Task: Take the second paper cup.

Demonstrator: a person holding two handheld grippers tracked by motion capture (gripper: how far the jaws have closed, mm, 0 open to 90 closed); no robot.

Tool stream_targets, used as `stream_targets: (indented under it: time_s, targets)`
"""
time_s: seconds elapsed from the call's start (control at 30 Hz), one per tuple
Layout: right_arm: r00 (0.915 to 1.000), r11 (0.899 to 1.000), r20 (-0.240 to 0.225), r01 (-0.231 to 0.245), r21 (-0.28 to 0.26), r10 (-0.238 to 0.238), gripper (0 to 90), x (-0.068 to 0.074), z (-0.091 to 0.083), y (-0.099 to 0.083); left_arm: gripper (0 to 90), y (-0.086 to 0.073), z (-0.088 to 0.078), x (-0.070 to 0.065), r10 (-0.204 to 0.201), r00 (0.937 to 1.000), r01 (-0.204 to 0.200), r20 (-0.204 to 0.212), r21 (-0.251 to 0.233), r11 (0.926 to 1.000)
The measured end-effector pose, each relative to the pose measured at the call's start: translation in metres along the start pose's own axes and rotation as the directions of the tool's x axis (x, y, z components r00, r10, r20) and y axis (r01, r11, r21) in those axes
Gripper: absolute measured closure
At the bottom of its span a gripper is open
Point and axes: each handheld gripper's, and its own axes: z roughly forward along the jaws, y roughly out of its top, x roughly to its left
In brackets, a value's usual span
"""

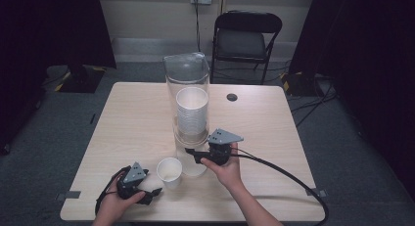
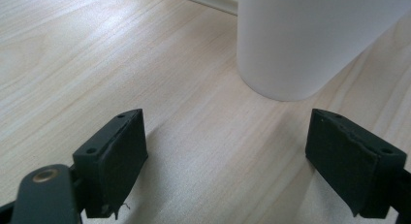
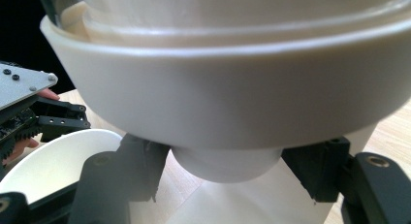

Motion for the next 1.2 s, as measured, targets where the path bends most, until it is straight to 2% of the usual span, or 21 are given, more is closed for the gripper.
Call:
stream_targets:
  time_s: [0.23,0.33,0.5,0.57,0.6,0.63,0.67,0.7,0.73,0.77,0.83,0.87,0.93,1.0,1.2]
  targets:
    - [1.0000,1.000,-0.009,0.002,-0.004,-0.002,36.6,0.000,0.001,-0.001,14.4,0.000,0.000,0.000,0.000,1.0000,0.000,0.000,0.000,1.0000]
    - [1.0000,1.000,-0.003,-0.003,0.012,0.003,36.7,0.000,-0.001,-0.001,14.4,0.000,0.000,0.000,0.000,1.0000,0.000,0.000,0.000,1.0000]
    - [0.9998,1.000,-0.018,-0.008,-0.003,0.008,37.0,-0.002,-0.001,-0.005,14.4,0.000,0.000,0.000,0.002,1.0000,-0.002,-0.001,0.000,1.0000]
    - [0.9998,0.999,-0.017,-0.002,0.053,0.003,37.5,-0.003,0.001,-0.010,14.4,0.000,0.000,0.000,0.002,1.0000,-0.002,0.000,0.000,1.0000]
    - [0.9995,0.988,0.001,0.030,0.153,-0.031,37.7,-0.002,0.005,-0.017,14.3,0.000,0.000,0.000,0.002,1.0000,-0.002,0.000,0.000,1.0000]
    - [0.9992,0.972,-0.001,0.039,0.230,-0.040,37.7,-0.005,0.010,-0.034,14.3,0.000,0.000,0.000,0.002,1.0000,-0.002,0.000,0.001,1.0000]
    - [0.9995,0.967,0.004,0.029,0.253,-0.031,37.7,-0.007,0.011,-0.053,14.3,0.000,0.000,0.000,0.001,1.0000,-0.001,0.002,0.000,1.0000]
    - [1.0000,0.963,0.007,-0.005,0.271,0.003,37.7,-0.008,0.008,-0.063,14.0,0.000,0.000,0.000,0.002,1.0000,-0.002,0.003,0.000,1.0000]
    - [0.9999,0.978,0.010,-0.010,0.208,0.008,37.6,-0.009,0.002,-0.062,13.7,0.000,0.000,0.000,0.005,1.0000,-0.005,0.005,0.004,1.0000]
    - [0.9999,0.979,-0.003,-0.012,0.203,0.013,37.6,-0.011,-0.001,-0.060,12.9,0.000,0.000,0.000,0.005,1.0000,-0.005,0.009,0.002,1.0000]
    - [0.9992,0.970,0.001,0.038,0.240,-0.039,37.5,-0.015,-0.005,-0.052,12.6,0.000,0.000,0.000,0.006,0.9999,-0.006,0.009,0.003,1.0000]
    - [0.9990,0.965,-0.014,0.045,0.258,-0.042,37.4,-0.019,-0.006,-0.049,12.5,0.000,0.000,0.000,0.005,0.9999,-0.005,0.009,0.003,1.0000]
    - [0.9976,0.959,-0.008,0.068,0.274,-0.068,37.3,-0.022,-0.008,-0.047,12.4,0.000,0.000,0.000,0.006,0.9999,-0.006,0.010,0.003,1.0000]
    - [0.9972,0.952,-0.016,0.074,0.296,-0.073,37.2,-0.026,-0.009,-0.050,12.2,0.000,0.000,0.000,0.010,0.9999,-0.010,0.009,0.005,0.9999]
    - [0.9996,0.948,0.026,-0.004,0.320,-0.005,37.2,-0.043,-0.024,-0.069,12.2,0.000,0.000,0.000,0.009,0.9999,-0.009,0.008,0.007,0.9999]
